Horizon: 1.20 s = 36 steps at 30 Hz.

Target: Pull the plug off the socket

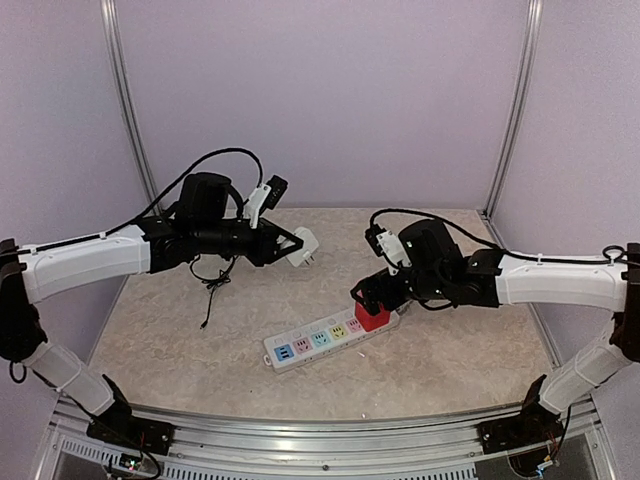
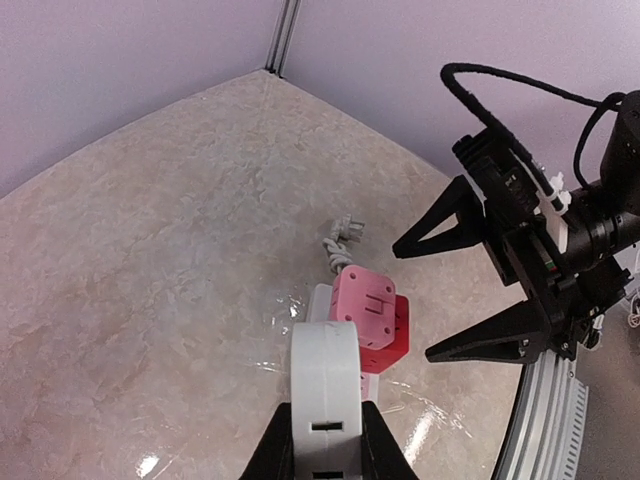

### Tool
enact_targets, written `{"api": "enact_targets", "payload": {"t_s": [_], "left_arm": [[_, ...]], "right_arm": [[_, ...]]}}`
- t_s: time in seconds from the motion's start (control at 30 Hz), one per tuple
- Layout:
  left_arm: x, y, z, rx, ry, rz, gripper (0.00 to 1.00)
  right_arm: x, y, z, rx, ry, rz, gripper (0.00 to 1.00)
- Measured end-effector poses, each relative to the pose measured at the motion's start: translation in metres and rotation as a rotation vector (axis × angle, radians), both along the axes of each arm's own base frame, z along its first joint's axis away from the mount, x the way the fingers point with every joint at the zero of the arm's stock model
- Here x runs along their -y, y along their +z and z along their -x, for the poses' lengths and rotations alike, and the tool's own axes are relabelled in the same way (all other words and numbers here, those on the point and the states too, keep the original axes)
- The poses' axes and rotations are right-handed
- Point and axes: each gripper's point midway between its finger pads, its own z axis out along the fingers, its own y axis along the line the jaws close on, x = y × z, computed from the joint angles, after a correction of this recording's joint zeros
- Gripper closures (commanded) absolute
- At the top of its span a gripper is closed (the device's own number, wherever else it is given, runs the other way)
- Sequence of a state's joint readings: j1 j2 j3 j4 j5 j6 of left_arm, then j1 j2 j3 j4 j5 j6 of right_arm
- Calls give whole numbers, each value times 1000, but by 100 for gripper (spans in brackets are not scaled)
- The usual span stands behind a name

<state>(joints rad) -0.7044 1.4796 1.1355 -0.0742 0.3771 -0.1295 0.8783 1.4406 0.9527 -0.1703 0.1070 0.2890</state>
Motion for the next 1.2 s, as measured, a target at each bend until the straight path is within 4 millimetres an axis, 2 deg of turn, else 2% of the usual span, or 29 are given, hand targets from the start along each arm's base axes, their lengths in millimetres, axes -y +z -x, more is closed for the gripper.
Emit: {"api": "enact_targets", "payload": {"t_s": [0.17, 0.33, 0.47, 0.6, 0.73, 1.07, 1.2], "left_arm": [[-10, 12, 9, -3, 18, 44, 100], [-19, 42, 23, 34, 21, 142, 100], [-18, 59, 29, 51, 13, 200, 100], [-9, 61, 40, 38, -14, 220, 100], [2, 60, 48, 30, -40, 228, 100], [19, 39, 51, -21, -65, 202, 100], [22, 34, 52, -29, -70, 195, 100]], "right_arm": [[-6, 31, 14, 4, 59, -97, 12], [-33, 74, 35, -20, 193, -321, 15], [-50, 98, 50, -57, 286, -475, 25], [-63, 119, 60, -97, 357, -599, 36], [-72, 128, 66, -133, 403, -670, 41], [-83, 130, 70, -197, 443, -742, 51], [-85, 127, 69, -212, 440, -745, 52]]}}
